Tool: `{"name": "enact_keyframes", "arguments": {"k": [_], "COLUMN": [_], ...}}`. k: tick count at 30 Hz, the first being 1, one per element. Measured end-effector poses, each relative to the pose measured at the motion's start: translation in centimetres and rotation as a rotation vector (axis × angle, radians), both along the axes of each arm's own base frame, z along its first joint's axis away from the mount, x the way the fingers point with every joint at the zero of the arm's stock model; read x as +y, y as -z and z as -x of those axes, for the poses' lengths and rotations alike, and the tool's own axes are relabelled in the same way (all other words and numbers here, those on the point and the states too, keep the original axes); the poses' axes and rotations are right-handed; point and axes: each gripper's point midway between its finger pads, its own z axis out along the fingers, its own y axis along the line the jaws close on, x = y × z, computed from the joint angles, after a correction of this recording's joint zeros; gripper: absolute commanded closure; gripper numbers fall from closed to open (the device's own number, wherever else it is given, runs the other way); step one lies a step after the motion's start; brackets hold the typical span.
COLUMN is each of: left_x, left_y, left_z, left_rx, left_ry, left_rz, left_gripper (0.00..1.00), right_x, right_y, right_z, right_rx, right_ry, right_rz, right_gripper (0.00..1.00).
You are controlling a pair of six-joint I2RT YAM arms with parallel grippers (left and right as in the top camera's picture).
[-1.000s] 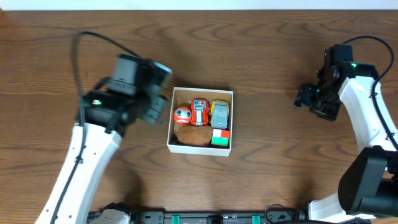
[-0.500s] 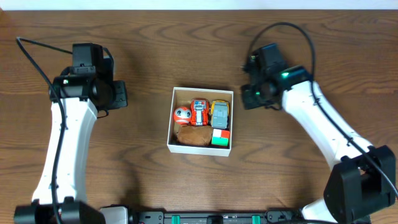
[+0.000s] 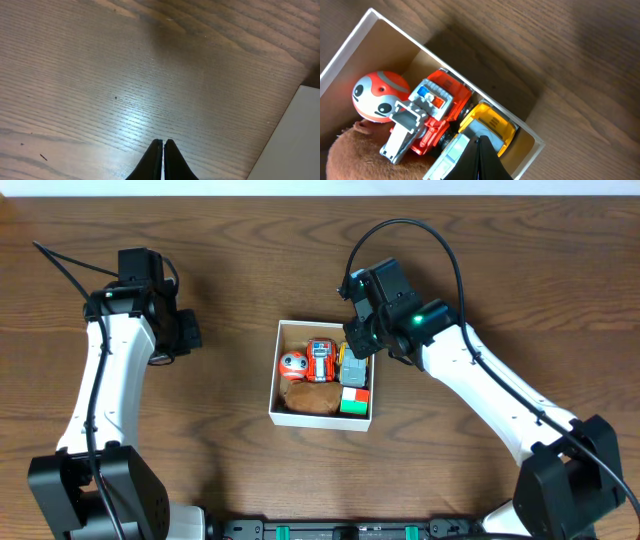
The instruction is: Pack container
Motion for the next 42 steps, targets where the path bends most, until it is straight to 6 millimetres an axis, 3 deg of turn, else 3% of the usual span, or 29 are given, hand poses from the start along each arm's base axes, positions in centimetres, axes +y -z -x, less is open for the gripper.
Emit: {"name": "enact_keyframes", "arguments": {"k": [8, 14, 19, 31, 42], "left_x": [0.0, 0.0, 0.0, 0.0, 0.0], "left_y": [0.0, 0.0, -0.1, -0.1, -0.1], "left_z": [-0.2, -0.2, -0.2, -0.2, -0.2], "left_rx": [-0.006, -0.008, -0.009, -0.009, -0.01], "left_ry": [0.0, 0.0, 0.0, -0.001, -0.025], "left_rz": [-0.001, -0.001, -0.001, -0.001, 0.005], "left_gripper": [0.94, 0.94, 0.94, 0.94, 0.94], "right_x": [0.4, 1.4, 1.8, -0.7, -1.9], "right_y": [3.6, 5.8, 6.3, 7.5, 7.2], "right_z": [0.0, -1.4, -3.1, -5.1, -7.3], "right_rx": [0.076, 0.066, 0.016, -0.009, -0.072], "right_ry": [-0.013, -0.016, 0.03, 0.319, 0.416], "right_rz": [0.027, 0.016, 0.01, 0.055, 0.035], "right_gripper": [0.99, 0.99, 0.99, 0.94, 0.92]}}
